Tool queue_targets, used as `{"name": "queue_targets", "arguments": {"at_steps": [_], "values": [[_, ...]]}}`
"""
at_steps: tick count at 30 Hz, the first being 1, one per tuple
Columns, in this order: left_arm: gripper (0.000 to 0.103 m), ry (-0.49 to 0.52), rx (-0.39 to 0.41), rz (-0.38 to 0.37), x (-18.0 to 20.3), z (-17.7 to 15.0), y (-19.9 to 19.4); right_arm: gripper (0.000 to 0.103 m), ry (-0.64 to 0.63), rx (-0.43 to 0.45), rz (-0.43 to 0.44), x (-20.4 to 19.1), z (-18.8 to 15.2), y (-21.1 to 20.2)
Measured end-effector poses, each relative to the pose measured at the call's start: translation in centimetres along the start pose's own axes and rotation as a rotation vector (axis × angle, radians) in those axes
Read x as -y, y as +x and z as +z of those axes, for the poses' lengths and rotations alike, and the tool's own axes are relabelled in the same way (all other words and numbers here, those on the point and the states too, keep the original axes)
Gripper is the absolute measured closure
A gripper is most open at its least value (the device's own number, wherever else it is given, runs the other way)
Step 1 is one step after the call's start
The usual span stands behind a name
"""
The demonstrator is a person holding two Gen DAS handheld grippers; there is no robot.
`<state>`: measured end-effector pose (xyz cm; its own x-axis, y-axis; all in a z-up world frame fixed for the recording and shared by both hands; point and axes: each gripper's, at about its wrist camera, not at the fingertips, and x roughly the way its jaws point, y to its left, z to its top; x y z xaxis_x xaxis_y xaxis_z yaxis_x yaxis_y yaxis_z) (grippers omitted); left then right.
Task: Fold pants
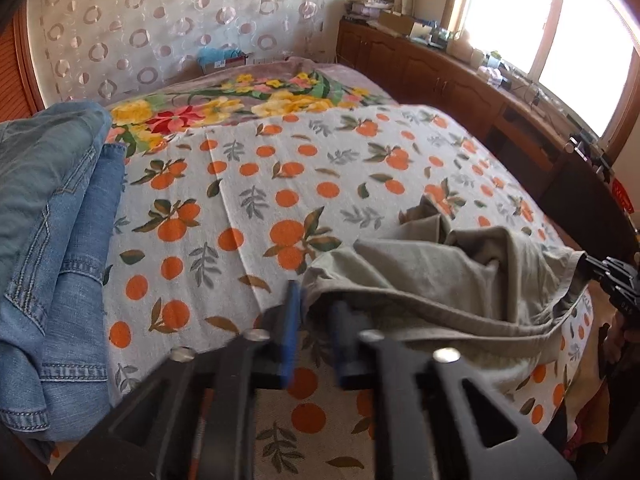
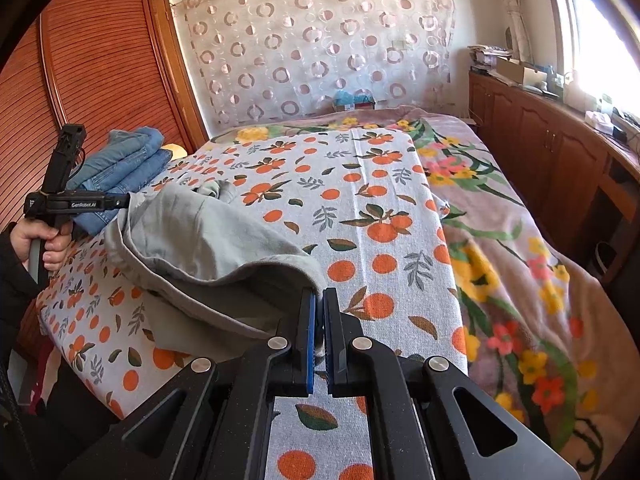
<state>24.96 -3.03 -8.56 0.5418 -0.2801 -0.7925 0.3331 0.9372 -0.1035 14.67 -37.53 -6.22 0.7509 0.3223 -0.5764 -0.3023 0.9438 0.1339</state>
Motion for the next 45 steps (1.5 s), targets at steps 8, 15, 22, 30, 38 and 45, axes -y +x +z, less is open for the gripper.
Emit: {"name": "queue_targets", "arguments": {"at_steps": [8, 15, 22, 30, 38, 45], "values": [[0.1, 0.029, 0.192, 0.035, 1.6, 2.2, -7.8, 0.1, 0.021, 0.188, -0.031, 0.1, 2.4, -5.5], [0.1, 0.033, 0.391, 0.062, 2.3, 4.5, -17.5, 0.1, -0.015, 0.339, -0.071, -1.3, 5.6, -11.0], [0.1, 0.053, 0.513, 0.108, 2.4, 6.5, -24.4, 0.1, -0.085, 0.444, -0.057, -3.7, 10.4, -15.2], [0.1, 0.041, 0.478, 0.165, -0.1, 6.8, -22.2, 0.1, -0.134, 0.409, -0.031, -3.3, 12.8, -12.9], [0.1, -0.006, 0.436, 0.256, -4.0, 11.2, -17.6, 0.1, -0.158, 0.362, -0.091, -2.1, 20.4, -6.0], [0.1, 0.004, 0.541, 0.25, -2.7, 10.6, -21.7, 0.1, -0.173, 0.467, -0.077, -4.8, 22.6, -8.4]]}}
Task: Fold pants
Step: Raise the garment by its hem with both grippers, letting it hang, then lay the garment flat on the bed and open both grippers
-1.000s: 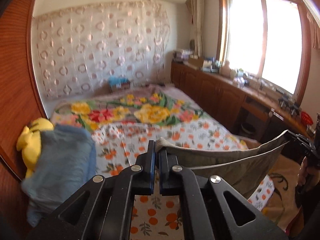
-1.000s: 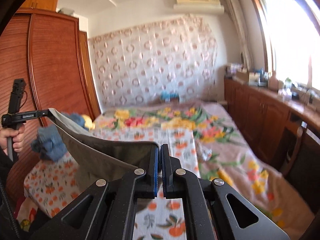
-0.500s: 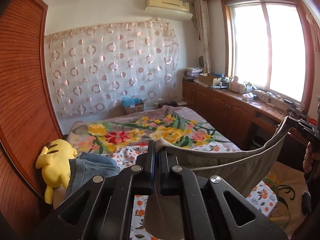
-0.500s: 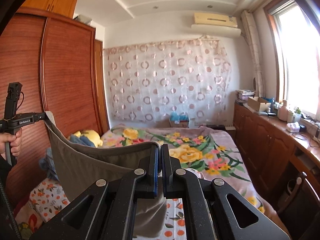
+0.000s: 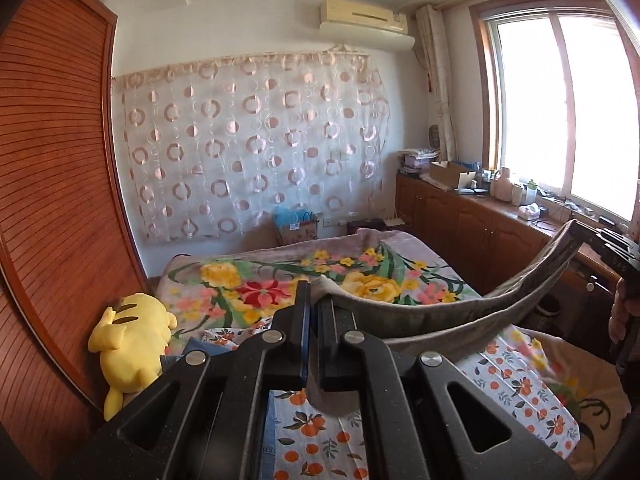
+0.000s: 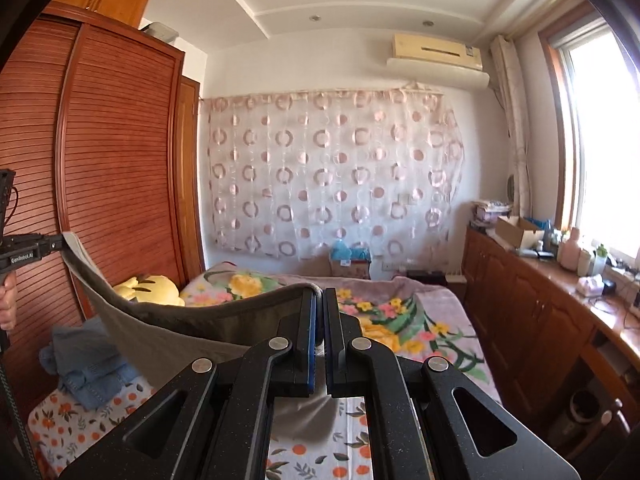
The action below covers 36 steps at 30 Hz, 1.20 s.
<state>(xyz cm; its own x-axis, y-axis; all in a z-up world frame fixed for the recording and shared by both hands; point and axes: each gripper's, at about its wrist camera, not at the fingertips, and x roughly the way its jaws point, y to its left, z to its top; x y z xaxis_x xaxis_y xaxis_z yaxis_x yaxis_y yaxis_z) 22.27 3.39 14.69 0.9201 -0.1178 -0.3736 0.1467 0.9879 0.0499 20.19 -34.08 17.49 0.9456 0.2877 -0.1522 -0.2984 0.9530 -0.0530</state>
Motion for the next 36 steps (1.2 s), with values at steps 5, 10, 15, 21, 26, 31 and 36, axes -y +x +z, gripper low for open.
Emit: {"name": "queue_targets", "arguments": {"at_steps": [5, 10, 15, 21, 26, 31, 36], "values": [[0.1, 0.007, -0.062, -0.012, 0.8, -6.9, -1.5, 0.1, 0.032, -0.102, 0.036, 0.3, -7.0, -2.6], [0.1, -0.02, -0.233, -0.052, 3.2, -19.4, -1.2, 0.1, 0.111, -0.339, 0.079, 0.5, -19.7, -4.8], [0.1, -0.039, -0.391, -0.074, 5.0, -26.2, 0.9, 0.1, 0.173, -0.488, 0.084, 0.7, -26.6, -4.7], [0.1, -0.06, -0.389, -0.063, 5.0, -26.8, -0.2, 0.1, 0.172, -0.487, 0.096, 1.7, -25.7, -4.2], [0.1, -0.082, -0.386, -0.067, 4.1, -27.9, -1.5, 0.1, 0.177, -0.493, 0.097, 0.1, -27.2, -3.6], [0.1, -0.108, -0.405, -0.067, 3.8, -29.4, -2.4, 0.1, 0.187, -0.498, 0.118, -0.3, -28.0, -5.1], [0.1, -0.127, -0.405, -0.073, 4.0, -29.8, -3.4, 0.1, 0.183, -0.504, 0.127, -1.0, -28.2, -6.4]]}}
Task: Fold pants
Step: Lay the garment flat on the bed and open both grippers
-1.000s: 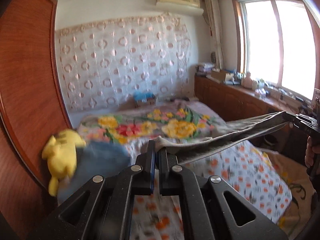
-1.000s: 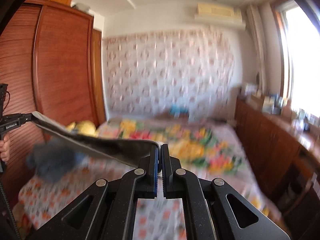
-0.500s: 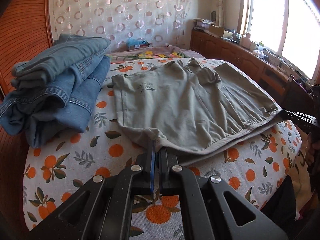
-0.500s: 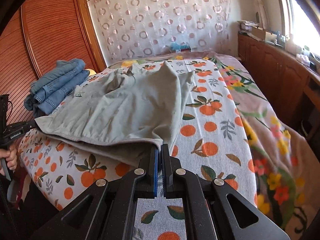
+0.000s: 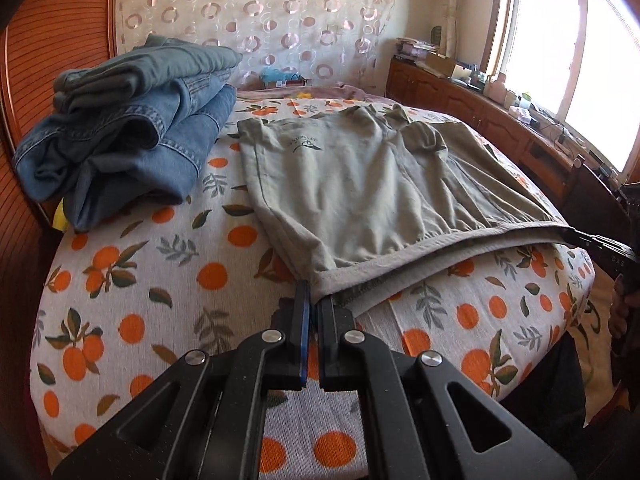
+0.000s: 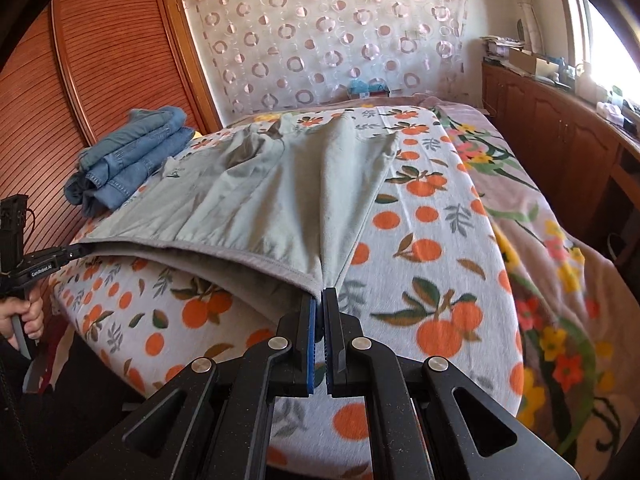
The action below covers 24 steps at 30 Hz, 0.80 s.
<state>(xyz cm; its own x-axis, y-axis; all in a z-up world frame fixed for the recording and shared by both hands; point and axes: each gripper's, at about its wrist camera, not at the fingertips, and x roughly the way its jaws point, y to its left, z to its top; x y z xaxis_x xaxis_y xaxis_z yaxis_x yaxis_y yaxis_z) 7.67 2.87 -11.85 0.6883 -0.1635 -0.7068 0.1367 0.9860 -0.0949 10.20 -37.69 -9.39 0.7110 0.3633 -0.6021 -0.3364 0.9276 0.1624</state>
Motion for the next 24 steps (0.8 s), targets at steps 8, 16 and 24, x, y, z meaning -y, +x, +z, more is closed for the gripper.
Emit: {"name": "queue_targets", "arguments": {"at_steps": [8, 16, 24], "values": [[0.1, -0.007, 0.008, 0.002, 0.2, -0.7, -1.1, 0.1, 0.003, -0.013, 0.005, 0.1, -0.7, -0.4], [0.095, -0.008, -0.024, 0.0, -0.1, -0.7, -0.8, 0.1, -0.009, -0.053, 0.018, 0.0, -0.5, -0.2], [0.074, -0.006, 0.03, -0.006, -0.7, -0.3, -3.9, 0.093, -0.055, -0.022, -0.02, -0.9, 0.2, -2.2]]}}
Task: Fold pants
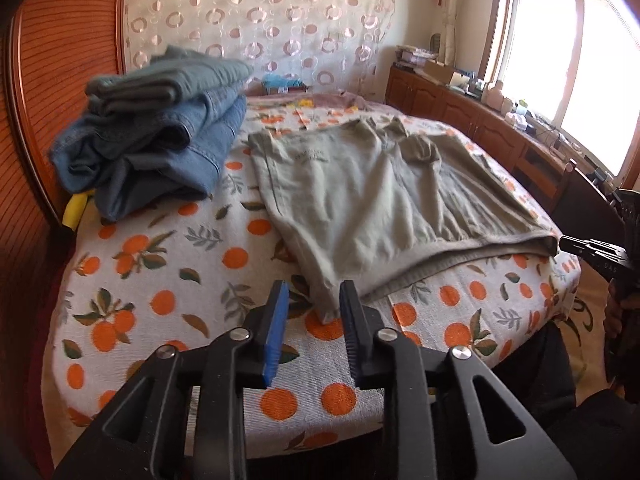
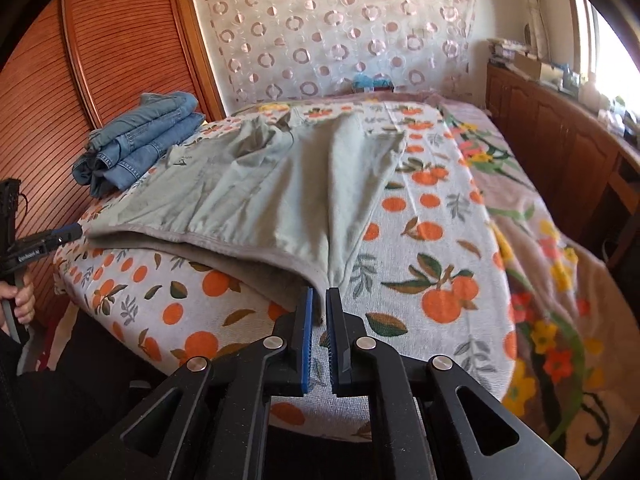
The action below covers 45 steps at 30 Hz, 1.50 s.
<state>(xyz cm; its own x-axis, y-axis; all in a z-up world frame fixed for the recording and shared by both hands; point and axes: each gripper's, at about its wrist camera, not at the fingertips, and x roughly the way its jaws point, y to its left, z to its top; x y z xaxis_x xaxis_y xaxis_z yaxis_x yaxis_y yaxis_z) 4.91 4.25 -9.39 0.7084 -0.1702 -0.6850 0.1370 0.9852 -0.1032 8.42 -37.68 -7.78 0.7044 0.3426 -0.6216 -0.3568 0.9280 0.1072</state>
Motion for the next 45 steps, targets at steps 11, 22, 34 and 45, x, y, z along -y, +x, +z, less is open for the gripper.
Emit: {"name": "queue_targets", "arguments": {"at_steps": [11, 22, 34, 45], "values": [[0.069, 0.024, -0.002, -0.03, 1.2, 1.5, 1.3, 0.08, -0.093, 0.009, 0.024, -2.5, 1.0, 1.8], [0.069, 0.033, -0.013, -0.043, 1.8, 2.4, 3.0, 0.073, -0.222, -0.087, -0.021, -2.9, 1.9, 5.4], [0.069, 0.023, -0.032, -0.038, 1.4, 3.1, 4.5, 0.08, -0.233, -0.091, 0.011, -3.3, 2.3, 6.4], [0.069, 0.04, -0.027, -0.041, 2.3, 4.7, 5.7, 0.098, -0.194, -0.063, 0.066, -3.5, 2.0, 4.9]]}}
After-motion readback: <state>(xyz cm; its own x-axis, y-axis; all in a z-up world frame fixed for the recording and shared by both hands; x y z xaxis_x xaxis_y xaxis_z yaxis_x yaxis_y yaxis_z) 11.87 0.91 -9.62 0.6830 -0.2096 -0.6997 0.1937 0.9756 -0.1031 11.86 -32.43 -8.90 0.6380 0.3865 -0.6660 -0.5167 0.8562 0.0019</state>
